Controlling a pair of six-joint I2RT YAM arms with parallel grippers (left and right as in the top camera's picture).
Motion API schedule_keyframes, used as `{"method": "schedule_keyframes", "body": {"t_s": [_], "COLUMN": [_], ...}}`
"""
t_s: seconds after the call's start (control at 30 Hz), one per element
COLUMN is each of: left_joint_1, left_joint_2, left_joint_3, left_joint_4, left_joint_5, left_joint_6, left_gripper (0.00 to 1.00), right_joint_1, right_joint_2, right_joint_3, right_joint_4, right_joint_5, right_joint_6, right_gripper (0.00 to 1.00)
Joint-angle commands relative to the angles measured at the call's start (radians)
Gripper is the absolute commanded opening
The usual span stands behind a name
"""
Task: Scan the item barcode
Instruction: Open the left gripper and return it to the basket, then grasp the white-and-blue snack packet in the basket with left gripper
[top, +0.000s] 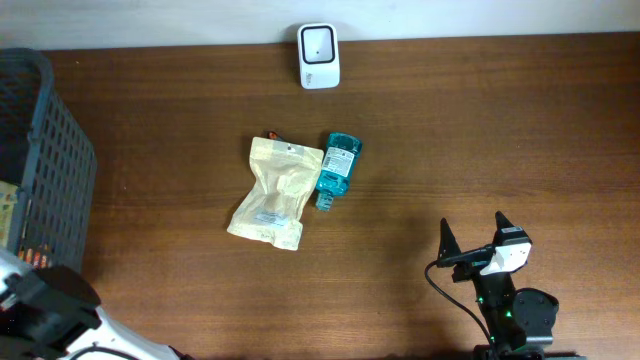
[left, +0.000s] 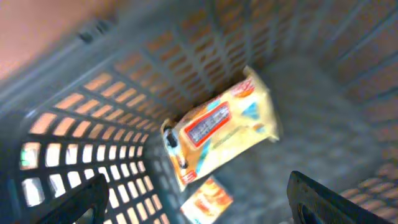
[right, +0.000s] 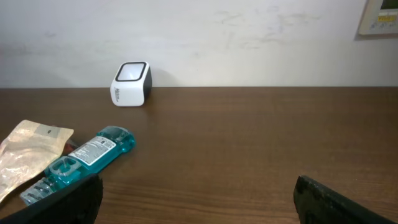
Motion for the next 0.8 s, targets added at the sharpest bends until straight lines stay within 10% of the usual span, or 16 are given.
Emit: {"method": "schedule_keyframes", "body": {"t_s": [0.0, 0.27, 0.77], "left_joint_1": [0.013, 0.005, 0.006], "left_joint_2": [0.04, 0.103, 0.288], "left_joint_3": [-0.114, -0.266, -0.285], "left_joint_4": [0.045, 0.139, 0.238], "left_joint_5": [0.001, 0.064, 0.12], "left_joint_6": [0.191, 0.438, 0.492], "left_gripper": [0.89, 0.9, 0.95], "right_joint_1": [-0.006, -0.006, -0.006], "right_joint_2": [-0.004, -0.004, -0.004], "right_joint_3": [-0.005, -0.005, -0.005], "right_joint_4": [-0.005, -0.005, -0.005], "right_joint_5": [-0.012, -0.012, -0.012], "right_joint_6": [0.011, 0.011, 0.011], "right_gripper": [0.98, 0.98, 0.99]}}
